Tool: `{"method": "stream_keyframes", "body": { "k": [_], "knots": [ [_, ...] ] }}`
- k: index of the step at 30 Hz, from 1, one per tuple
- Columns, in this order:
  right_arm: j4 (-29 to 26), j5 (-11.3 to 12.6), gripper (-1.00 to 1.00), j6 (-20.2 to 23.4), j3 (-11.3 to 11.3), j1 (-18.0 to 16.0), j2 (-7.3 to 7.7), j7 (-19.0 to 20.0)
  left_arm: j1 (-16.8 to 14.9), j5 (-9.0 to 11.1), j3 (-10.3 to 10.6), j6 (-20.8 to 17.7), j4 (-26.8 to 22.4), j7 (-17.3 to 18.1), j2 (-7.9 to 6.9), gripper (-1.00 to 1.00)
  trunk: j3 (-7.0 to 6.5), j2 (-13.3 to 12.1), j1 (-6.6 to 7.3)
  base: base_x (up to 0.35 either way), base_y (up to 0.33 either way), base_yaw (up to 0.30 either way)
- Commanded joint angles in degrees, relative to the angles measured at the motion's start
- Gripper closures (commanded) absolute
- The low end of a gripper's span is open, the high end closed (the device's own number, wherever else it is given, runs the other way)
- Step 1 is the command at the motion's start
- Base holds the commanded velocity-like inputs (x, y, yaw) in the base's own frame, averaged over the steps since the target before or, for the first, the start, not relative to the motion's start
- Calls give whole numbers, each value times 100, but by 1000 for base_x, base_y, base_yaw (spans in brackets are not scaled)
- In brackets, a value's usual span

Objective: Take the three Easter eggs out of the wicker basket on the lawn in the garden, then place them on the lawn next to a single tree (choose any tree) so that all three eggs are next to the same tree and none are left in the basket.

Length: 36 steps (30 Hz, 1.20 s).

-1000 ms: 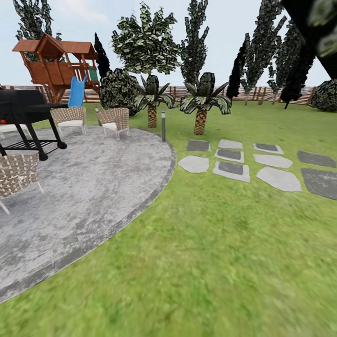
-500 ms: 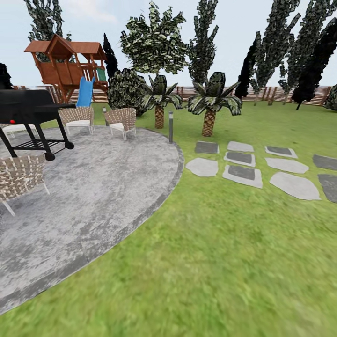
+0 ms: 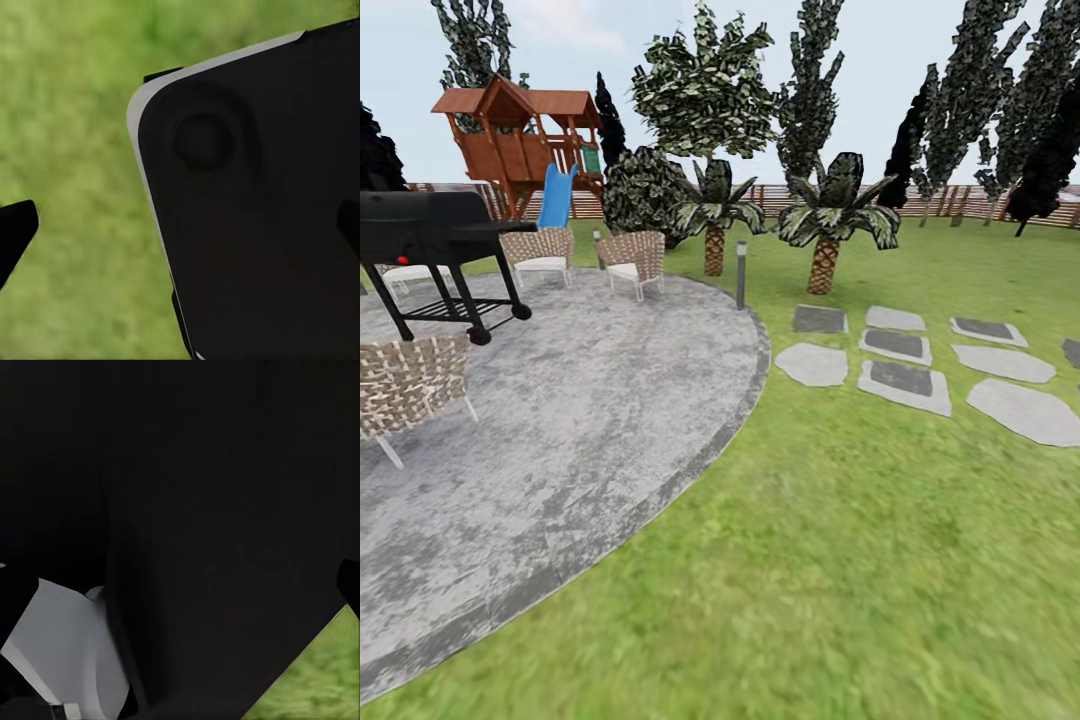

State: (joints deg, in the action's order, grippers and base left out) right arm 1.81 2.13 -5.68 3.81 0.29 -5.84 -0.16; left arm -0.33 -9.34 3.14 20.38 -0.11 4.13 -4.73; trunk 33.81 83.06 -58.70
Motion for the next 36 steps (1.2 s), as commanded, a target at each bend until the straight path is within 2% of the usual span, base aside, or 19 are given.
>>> {"method": "stream_keyframes", "body": {
  "k": [1, 19, 36],
  "knots": [
    [11, 22, -100, -38, 37, -3, -2, -2, -3, -10, 28, 19, 3, 1, -2, -100, 4, 2, -3, 296, 156, 12],
    [12, 32, -100, -38, 41, -3, 4, -2, 6, 2, 37, 28, 3, -8, -4, -100, 4, 2, -3, 315, 32, -1],
    [0, 32, -100, -38, 41, -3, 0, -2, 6, 2, 37, 30, 3, -8, -8, -100, 4, 2, -3, 330, 0, -239]
  ]
}}
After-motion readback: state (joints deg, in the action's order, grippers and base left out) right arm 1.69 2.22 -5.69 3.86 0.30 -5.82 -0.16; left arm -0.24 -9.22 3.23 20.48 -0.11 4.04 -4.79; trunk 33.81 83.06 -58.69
